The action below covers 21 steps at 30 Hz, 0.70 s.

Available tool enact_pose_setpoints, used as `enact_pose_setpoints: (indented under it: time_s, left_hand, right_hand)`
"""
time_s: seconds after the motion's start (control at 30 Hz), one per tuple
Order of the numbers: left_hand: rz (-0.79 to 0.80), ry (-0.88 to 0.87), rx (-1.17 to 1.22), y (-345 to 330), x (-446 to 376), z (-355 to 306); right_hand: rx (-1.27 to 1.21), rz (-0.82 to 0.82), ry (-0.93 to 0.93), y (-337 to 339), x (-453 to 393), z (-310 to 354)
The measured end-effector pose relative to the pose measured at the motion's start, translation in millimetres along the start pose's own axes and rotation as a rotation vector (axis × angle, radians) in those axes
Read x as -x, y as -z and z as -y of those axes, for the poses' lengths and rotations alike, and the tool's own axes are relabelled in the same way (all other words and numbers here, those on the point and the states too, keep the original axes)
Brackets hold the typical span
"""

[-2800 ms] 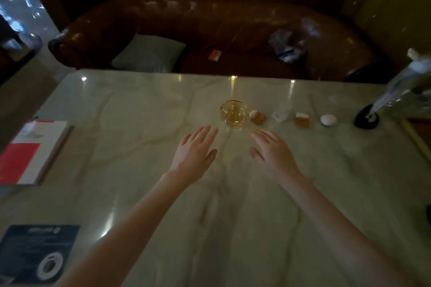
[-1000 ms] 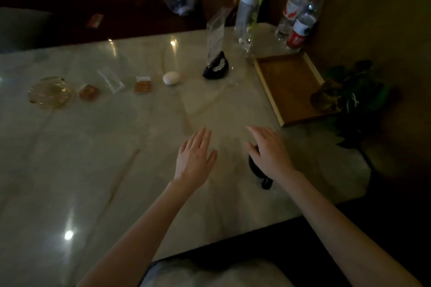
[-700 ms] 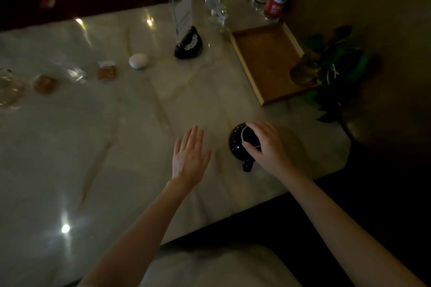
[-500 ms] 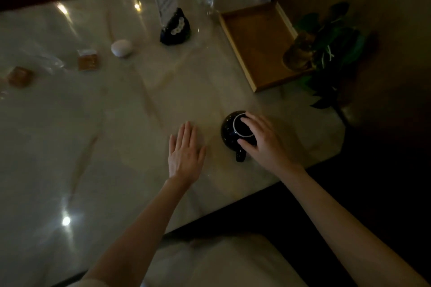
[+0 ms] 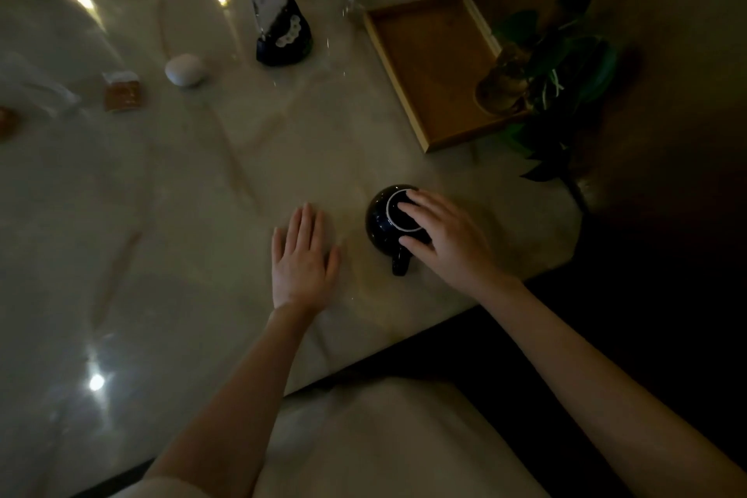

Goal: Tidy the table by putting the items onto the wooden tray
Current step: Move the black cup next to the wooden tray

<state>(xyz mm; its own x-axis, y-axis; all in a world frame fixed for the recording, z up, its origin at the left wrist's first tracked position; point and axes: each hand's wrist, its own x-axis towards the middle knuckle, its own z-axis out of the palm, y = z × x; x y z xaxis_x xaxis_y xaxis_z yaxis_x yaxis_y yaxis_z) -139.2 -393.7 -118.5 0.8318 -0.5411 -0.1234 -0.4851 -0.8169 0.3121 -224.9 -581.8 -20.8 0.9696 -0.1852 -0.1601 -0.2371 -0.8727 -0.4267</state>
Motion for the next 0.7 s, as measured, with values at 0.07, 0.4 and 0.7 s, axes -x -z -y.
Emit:
enact_pose_setpoints:
  time_s: [0.07,0.4,0.7]
  left_hand:
    - [-0.014,0.0,0.004,0,0,0]
    - [-0.068,-0.009,0.023,1,1,-2]
    - [-0.102,-0.035,-0.003,-7,3,1]
  right_hand:
    - [0.091,-0.044,0.121,7,0,2]
    - [0.591,0.373,0.562,9,-14,31]
    - [0.797,0.557,0.474,6,-30,56]
